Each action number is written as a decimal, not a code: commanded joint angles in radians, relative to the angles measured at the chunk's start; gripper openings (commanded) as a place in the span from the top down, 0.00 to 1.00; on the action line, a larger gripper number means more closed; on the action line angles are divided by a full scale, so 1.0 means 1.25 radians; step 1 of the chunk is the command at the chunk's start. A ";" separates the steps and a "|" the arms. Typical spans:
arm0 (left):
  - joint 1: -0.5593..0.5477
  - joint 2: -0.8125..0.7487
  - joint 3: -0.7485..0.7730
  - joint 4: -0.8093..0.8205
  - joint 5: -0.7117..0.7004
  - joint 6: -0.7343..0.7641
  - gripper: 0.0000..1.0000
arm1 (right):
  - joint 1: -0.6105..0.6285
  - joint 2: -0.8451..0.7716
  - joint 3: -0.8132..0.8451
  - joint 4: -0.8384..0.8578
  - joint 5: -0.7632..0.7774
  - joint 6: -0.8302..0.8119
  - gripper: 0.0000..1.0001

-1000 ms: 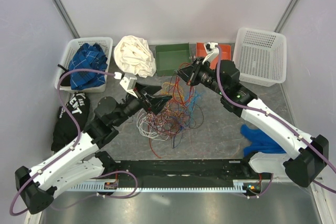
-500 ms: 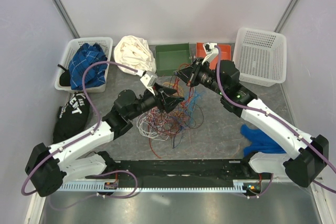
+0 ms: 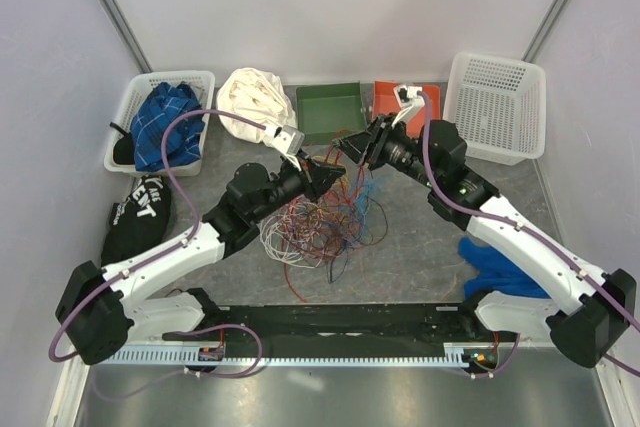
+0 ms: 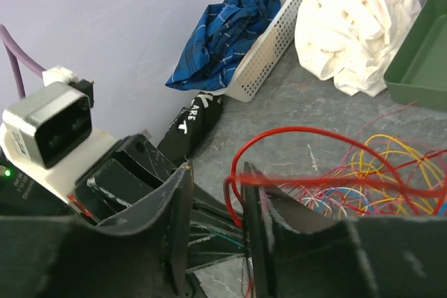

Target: Untangle the cables

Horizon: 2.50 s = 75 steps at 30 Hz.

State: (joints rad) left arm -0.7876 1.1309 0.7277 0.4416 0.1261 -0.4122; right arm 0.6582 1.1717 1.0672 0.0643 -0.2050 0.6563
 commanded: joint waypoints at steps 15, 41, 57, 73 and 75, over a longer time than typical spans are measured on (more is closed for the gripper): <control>-0.001 -0.098 0.350 -0.387 -0.165 0.032 0.98 | 0.001 -0.254 -0.103 -0.116 0.180 -0.100 0.11; -0.001 0.064 0.748 -0.477 -0.081 0.093 0.98 | 0.028 -0.086 -0.082 0.127 0.028 -0.045 0.23; -0.001 0.034 0.786 -0.489 -0.168 0.180 0.98 | 0.028 -0.002 -0.281 0.125 0.115 -0.017 1.00; -0.001 0.065 0.899 -0.491 -0.201 0.239 0.98 | 0.028 -0.016 -0.389 0.057 0.181 -0.033 0.87; -0.001 0.066 0.895 -0.493 -0.203 0.243 0.98 | 0.029 -0.073 -0.348 0.021 0.192 -0.048 0.47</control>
State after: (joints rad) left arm -0.7876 1.2098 1.8282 -0.2058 -0.1047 -0.1658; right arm 0.6922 1.2110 0.5468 0.1101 -0.0181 0.6418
